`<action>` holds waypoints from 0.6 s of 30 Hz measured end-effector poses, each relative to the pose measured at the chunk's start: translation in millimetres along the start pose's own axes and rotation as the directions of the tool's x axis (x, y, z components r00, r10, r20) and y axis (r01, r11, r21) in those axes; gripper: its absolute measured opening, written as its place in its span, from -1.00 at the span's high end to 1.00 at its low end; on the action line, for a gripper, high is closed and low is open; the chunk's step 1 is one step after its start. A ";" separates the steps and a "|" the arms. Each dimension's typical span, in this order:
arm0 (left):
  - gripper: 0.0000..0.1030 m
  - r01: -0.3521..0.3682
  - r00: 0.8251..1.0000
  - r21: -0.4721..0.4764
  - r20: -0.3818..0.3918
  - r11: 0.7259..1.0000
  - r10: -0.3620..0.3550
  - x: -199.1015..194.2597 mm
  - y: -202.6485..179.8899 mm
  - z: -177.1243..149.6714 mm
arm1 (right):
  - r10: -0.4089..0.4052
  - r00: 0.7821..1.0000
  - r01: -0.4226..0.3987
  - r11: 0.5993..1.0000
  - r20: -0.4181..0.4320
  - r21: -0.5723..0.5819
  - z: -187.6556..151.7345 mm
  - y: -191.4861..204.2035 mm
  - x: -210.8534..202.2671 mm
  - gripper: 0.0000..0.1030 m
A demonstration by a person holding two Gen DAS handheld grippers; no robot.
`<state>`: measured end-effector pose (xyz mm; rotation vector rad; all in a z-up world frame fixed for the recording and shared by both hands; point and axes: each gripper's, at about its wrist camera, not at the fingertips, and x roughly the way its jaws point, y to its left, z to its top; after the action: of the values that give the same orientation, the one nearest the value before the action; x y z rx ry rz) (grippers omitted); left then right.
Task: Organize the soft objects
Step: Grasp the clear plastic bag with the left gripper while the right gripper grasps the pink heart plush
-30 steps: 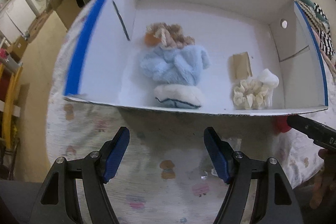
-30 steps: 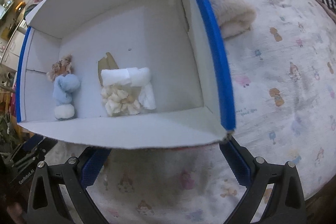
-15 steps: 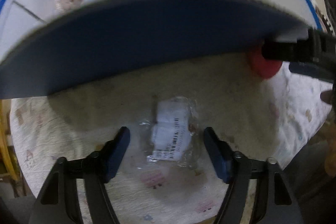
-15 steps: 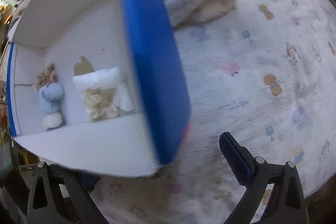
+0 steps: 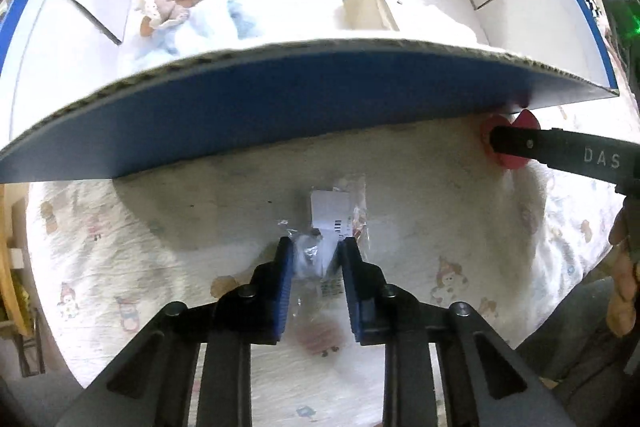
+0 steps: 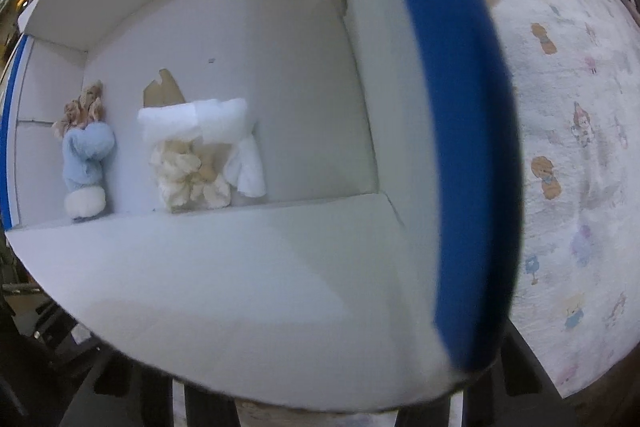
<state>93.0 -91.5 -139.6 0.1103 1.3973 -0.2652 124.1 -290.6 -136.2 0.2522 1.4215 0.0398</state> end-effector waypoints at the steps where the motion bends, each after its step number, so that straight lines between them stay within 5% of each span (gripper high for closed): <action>1: 0.61 0.002 1.000 -0.003 0.001 1.000 -0.002 -1.1 2.2 0.0 | 0.001 1.000 -0.001 1.000 0.004 -0.003 -3.2 -1.3 1.1 0.04; 18: 0.76 -0.028 0.998 0.003 0.064 1.000 0.028 -46.8 15.8 -34.1 | 0.046 0.997 -0.044 0.998 0.057 -0.042 -31.3 -0.9 -31.4 0.04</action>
<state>57.3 -62.7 -100.8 0.1240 1.3308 -0.2461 88.5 -292.4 -109.9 0.2499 1.3560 0.0977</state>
